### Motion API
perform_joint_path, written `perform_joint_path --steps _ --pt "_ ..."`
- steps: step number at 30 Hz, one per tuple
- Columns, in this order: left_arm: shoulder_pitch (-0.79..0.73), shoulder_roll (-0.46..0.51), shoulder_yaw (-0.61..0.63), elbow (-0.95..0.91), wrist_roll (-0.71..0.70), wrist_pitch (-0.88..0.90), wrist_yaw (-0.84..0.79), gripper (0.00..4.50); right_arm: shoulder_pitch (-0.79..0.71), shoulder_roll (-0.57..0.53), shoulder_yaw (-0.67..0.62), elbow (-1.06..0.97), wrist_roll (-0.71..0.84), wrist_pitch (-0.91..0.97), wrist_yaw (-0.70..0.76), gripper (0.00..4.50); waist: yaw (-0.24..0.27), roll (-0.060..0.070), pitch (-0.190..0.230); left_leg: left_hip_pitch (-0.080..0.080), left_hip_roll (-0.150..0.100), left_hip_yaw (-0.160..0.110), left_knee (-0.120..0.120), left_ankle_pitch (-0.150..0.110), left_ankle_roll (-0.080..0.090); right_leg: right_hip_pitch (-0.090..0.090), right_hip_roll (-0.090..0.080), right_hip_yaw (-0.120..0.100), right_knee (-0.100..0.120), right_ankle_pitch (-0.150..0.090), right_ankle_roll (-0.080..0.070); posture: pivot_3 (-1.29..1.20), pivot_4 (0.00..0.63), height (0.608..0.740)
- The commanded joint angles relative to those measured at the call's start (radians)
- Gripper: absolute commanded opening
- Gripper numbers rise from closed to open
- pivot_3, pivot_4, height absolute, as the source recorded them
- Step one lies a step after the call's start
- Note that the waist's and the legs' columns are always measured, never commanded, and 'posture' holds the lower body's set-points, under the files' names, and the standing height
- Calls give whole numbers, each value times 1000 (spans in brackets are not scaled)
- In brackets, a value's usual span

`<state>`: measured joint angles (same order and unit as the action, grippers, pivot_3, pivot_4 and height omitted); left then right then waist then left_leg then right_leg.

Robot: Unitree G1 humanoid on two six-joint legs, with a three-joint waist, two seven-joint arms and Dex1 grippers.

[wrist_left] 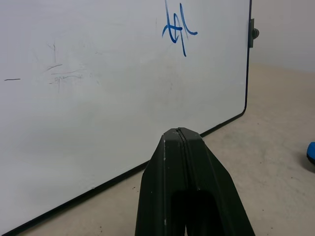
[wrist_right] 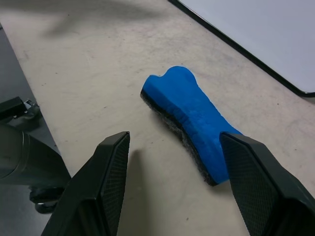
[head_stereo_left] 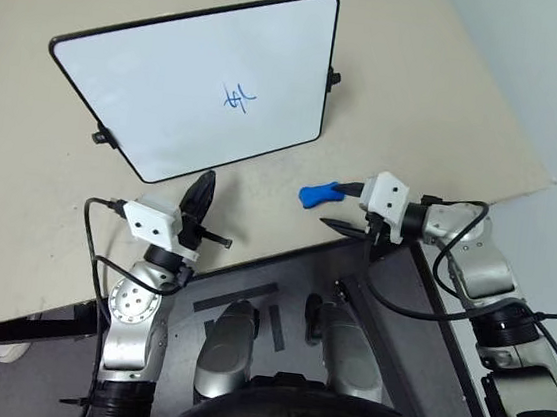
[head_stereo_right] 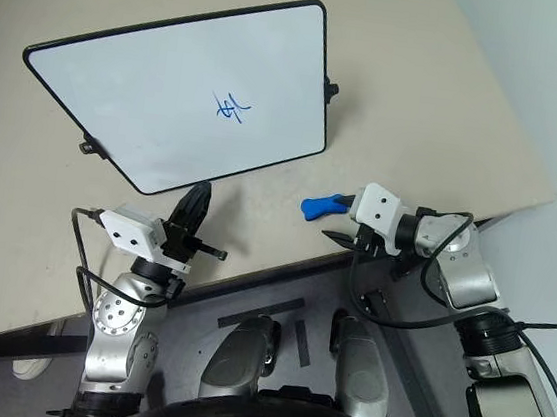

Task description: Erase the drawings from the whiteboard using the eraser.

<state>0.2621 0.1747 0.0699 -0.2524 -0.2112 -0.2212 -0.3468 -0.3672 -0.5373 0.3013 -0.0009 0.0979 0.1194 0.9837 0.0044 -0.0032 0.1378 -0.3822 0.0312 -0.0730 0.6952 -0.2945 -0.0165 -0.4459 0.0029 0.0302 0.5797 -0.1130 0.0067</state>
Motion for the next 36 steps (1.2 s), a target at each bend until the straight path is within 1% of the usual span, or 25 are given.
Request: perform_joint_path --steps 1,7,13,16,19,22,23,24,28,31,34,36 --pt "0 -6 -4 -6 0 -28 0 0 -25 15 9 18 -12 -43 13 3060 0 0 0 0 0 0 0 0 0 0 0 0 0 0 0 0 150 740" --pt "-10 -6 -4 0 0 -31 1 0 -62 51 14 99 -37 -99 1 3060 0 0 0 0 0 0 0 0 0 0 0 0 0 2 -2 0 150 740" --pt "-22 -4 -2 11 2 -36 3 0 -72 71 14 135 -49 -125 2 3060 0 0 0 0 0 0 0 0 0 0 0 0 0 4 -6 0 150 740" --pt "-32 -5 -3 23 3 -40 2 0 -78 76 15 148 -59 -132 -4 2484 0 0 0 0 0 0 0 0 0 0 0 0 0 4 -6 0 150 740" --pt "-45 -5 -3 37 3 -45 0 0 -82 76 12 162 -70 -145 -17 1492 0 0 0 0 0 0 0 0 0 0 0 0 0 4 -6 0 150 740" --pt "-59 -4 -3 52 1 -50 -3 0 -85 77 8 165 -72 -153 -24 404 0 0 0 0 0 0 0 0 0 0 0 0 0 5 -7 0 150 740" --pt "-63 -4 -3 56 1 -51 -3 0 -86 77 7 167 -72 -155 -25 133 0 0 0 0 0 0 0 0 0 0 0 0 0 5 -8 0 150 740" --pt "-66 -4 -4 60 1 -53 -4 0 -87 77 7 168 -73 -157 -26 15 0 0 0 0 0 0 0 0 0 0 0 0 0 5 -8 0 150 740" --pt "-80 -2 -2 80 -2 -62 -11 0 -89 77 -4 102 -68 -179 -40 15 0 0 0 0 0 0 0 0 0 0 0 0 0 5 -8 0 150 740" --pt "-89 2 2 95 -6 -68 -16 0 -123 95 -20 41 -57 -221 -60 15 -1 1 0 0 0 0 0 0 0 0 0 0 0 5 -8 0 150 740" --pt "-94 6 4 106 -9 -74 -24 0 -222 134 -39 54 -121 -362 -161 15 -8 2 1 0 0 0 0 0 0 -2 0 0 0 6 -9 0 150 740" --pt "-101 7 4 117 -10 -76 -31 0 -293 136 -15 122 -206 -488 -212 15 -8 2 1 -1 0 0 0 0 0 -3 0 0 0 9 -10 0 150 740"
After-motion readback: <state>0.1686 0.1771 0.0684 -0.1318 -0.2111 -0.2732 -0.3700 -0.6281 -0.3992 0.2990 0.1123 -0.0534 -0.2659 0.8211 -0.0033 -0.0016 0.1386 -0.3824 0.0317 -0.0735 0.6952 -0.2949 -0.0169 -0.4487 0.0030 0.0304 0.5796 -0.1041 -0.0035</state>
